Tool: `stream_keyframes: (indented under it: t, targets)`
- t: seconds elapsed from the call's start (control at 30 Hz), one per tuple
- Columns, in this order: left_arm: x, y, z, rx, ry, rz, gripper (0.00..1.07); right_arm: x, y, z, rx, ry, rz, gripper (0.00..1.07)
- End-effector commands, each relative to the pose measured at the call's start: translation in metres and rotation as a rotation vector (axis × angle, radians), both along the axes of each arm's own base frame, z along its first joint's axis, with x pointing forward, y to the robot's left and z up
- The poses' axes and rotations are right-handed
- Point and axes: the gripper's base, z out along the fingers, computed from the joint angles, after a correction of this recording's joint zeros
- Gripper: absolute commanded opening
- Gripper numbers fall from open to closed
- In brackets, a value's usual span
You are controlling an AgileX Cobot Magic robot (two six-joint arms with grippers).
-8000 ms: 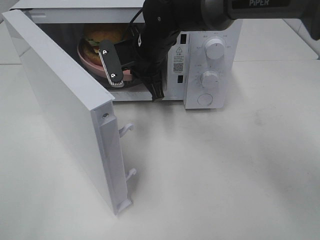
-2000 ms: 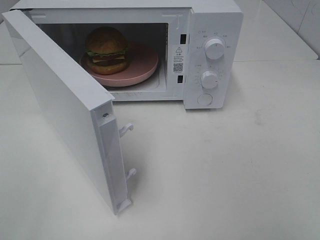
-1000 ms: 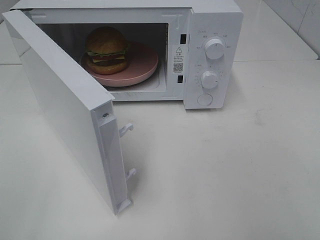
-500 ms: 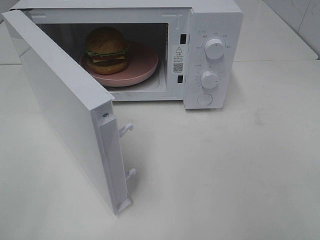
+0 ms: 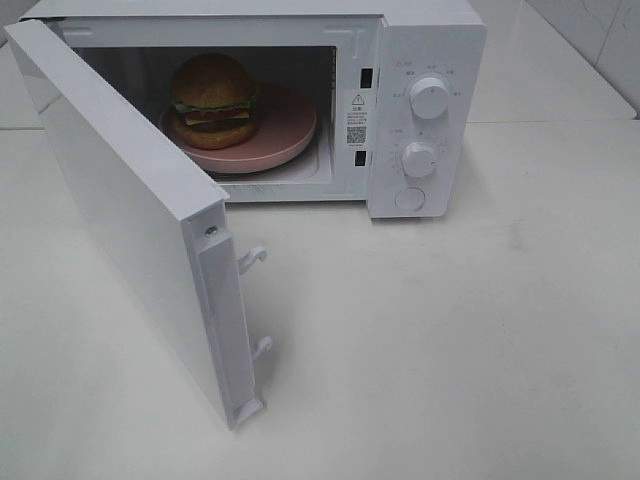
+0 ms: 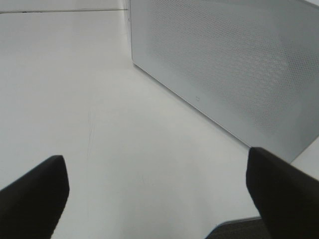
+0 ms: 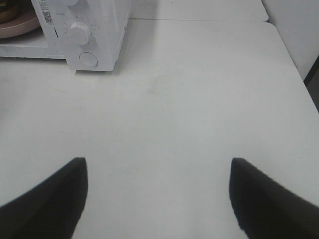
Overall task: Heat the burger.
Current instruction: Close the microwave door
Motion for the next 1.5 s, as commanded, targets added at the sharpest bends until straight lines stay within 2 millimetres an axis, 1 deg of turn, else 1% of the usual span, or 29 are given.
stream_keyframes:
  t: [0.03, 0.77, 0.8, 0.83, 0.87, 0.9, 0.93, 0.97, 1.0, 1.03, 1.07, 1.1, 1.13, 1.17, 1.2, 1.23, 1.27, 1.3, 1.33, 1.37, 1.4, 1.43, 1.47, 1.5]
  targets:
    - [0.000, 0.000, 0.000, 0.001, -0.004, 0.001, 0.88, -0.004, 0.000, 0.000, -0.003, -0.036, -0.003, 0.76]
    - [0.000, 0.000, 0.000, 0.001, -0.004, 0.001, 0.88, -0.004, 0.000, 0.000, 0.000, -0.036, -0.001, 0.76]
    - [0.000, 0.000, 0.001, 0.001, -0.012, 0.001, 0.87, -0.004, 0.000, 0.000, 0.000, -0.036, -0.001, 0.76]
    - [0.000, 0.000, 0.007, -0.004, -0.038, 0.002, 0.83, -0.004, 0.000, 0.000, 0.000, -0.036, -0.001, 0.76]
    - [0.000, 0.000, 0.007, -0.004, -0.038, 0.002, 0.83, -0.004, 0.000, 0.000, 0.000, -0.036, -0.001, 0.76]
    - [0.000, 0.000, 0.010, -0.007, -0.057, 0.004, 0.80, -0.004, 0.000, 0.000, 0.000, -0.036, -0.001, 0.76]
    - [0.003, 0.001, 0.015, -0.006, -0.082, 0.012, 0.73, -0.004, 0.000, 0.000, 0.000, -0.036, -0.001, 0.76]
    - [0.003, 0.001, 0.015, -0.006, -0.082, 0.012, 0.73, -0.004, 0.000, 0.000, 0.000, -0.036, -0.001, 0.76]
    - [0.005, 0.001, 0.017, -0.008, -0.094, 0.016, 0.69, -0.004, 0.000, 0.000, 0.000, -0.036, -0.001, 0.76]
    - [0.011, 0.002, 0.020, -0.011, -0.106, 0.022, 0.59, -0.004, 0.000, 0.000, 0.000, -0.036, -0.001, 0.76]
    - [0.011, 0.002, 0.020, -0.011, -0.106, 0.022, 0.59, -0.004, 0.000, 0.000, 0.000, -0.036, -0.001, 0.76]
    - [0.018, 0.002, 0.023, -0.015, -0.111, 0.029, 0.49, -0.004, 0.000, 0.000, 0.000, -0.036, -0.001, 0.76]
    - [0.022, 0.002, 0.023, -0.015, -0.108, 0.033, 0.42, -0.004, 0.000, 0.000, 0.000, -0.036, -0.001, 0.76]
    - [0.022, 0.002, 0.023, -0.015, -0.108, 0.033, 0.42, -0.004, 0.000, 0.000, 0.000, -0.036, -0.001, 0.76]
    - [0.032, 0.003, 0.024, -0.018, -0.102, 0.040, 0.29, -0.004, 0.000, 0.000, 0.000, -0.036, -0.001, 0.76]
    - [0.032, 0.003, 0.024, -0.018, -0.102, 0.040, 0.29, -0.004, 0.000, 0.000, 0.000, -0.036, -0.001, 0.76]
    - [0.037, 0.003, 0.025, -0.019, -0.098, 0.044, 0.22, -0.004, 0.000, 0.000, 0.000, -0.036, -0.001, 0.76]
    - [0.046, 0.004, 0.025, -0.022, -0.093, 0.052, 0.07, -0.004, 0.000, 0.000, 0.000, -0.036, -0.001, 0.76]
    - [0.046, 0.004, 0.025, -0.022, -0.093, 0.052, 0.07, -0.004, 0.000, 0.000, 0.000, -0.036, -0.001, 0.76]
    - [0.056, 0.005, 0.027, -0.020, -0.096, 0.060, 0.00, -0.004, 0.000, 0.000, -0.001, -0.036, -0.001, 0.76]
    - [0.061, 0.005, 0.027, -0.020, -0.098, 0.065, 0.00, -0.004, 0.000, 0.000, -0.001, -0.036, -0.001, 0.76]
    - [0.061, 0.005, 0.027, -0.020, -0.098, 0.065, 0.00, -0.004, 0.000, 0.000, -0.001, -0.036, -0.001, 0.76]
    - [0.071, 0.006, 0.029, -0.023, -0.109, 0.075, 0.00, -0.004, 0.000, 0.000, -0.001, -0.036, -0.001, 0.76]
    - [0.077, 0.006, 0.029, -0.024, -0.114, 0.081, 0.00, -0.004, 0.000, 0.000, -0.001, -0.036, -0.001, 0.76]
